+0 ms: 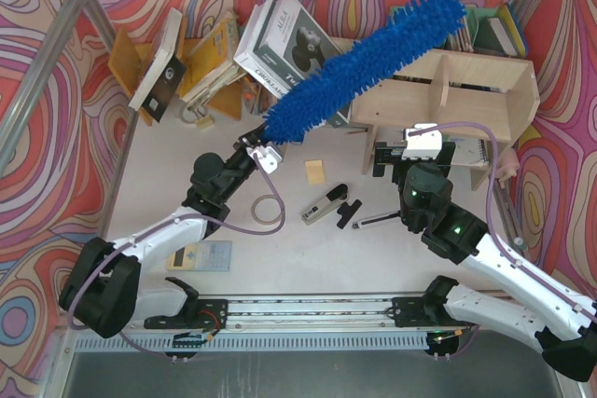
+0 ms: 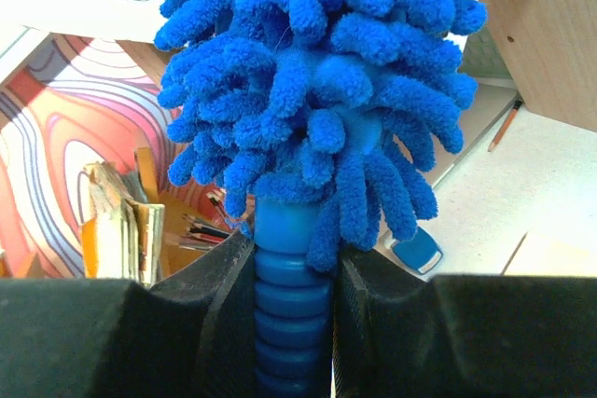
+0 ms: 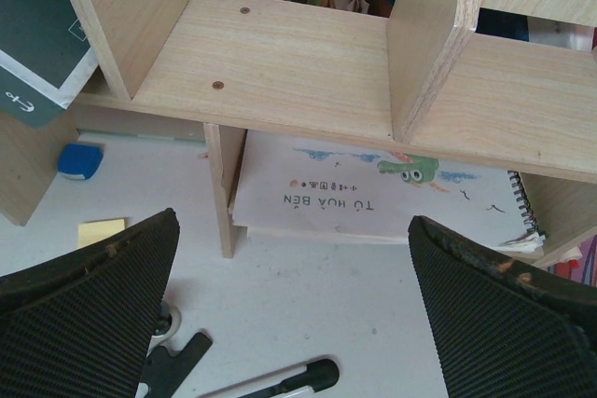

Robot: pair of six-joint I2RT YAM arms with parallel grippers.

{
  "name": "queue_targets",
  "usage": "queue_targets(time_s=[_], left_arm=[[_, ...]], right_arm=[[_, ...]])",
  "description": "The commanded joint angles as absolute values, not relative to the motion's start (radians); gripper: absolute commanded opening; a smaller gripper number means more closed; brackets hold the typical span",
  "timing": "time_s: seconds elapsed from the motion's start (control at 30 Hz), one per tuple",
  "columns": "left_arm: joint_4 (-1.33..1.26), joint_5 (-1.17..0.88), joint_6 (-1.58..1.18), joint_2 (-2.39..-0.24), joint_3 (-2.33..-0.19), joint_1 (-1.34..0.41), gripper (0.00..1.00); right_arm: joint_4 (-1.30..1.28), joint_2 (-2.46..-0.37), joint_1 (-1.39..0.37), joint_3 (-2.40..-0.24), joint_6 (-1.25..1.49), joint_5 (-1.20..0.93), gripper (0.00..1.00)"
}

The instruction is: Dust the bookshelf with a duster

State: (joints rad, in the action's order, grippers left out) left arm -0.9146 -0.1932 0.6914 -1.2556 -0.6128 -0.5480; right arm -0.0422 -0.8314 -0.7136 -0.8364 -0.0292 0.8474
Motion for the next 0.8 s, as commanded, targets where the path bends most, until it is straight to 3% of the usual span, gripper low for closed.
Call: queue_targets(time_s=[0.0,0.77], left_arm=[[-1.014,-0.228,0.622,-1.292,-0.59,-0.548,0.0],[-1.292,-0.191,0.585,-1.598,-0.442,-0.702,0.0]], right_arm=[[-0.051,-0.822,-0.715,-0.856,-0.018,0.851,0.99],[-0.048,-0.823,-0.714,-0.853,-0.018,0.854,0.99]])
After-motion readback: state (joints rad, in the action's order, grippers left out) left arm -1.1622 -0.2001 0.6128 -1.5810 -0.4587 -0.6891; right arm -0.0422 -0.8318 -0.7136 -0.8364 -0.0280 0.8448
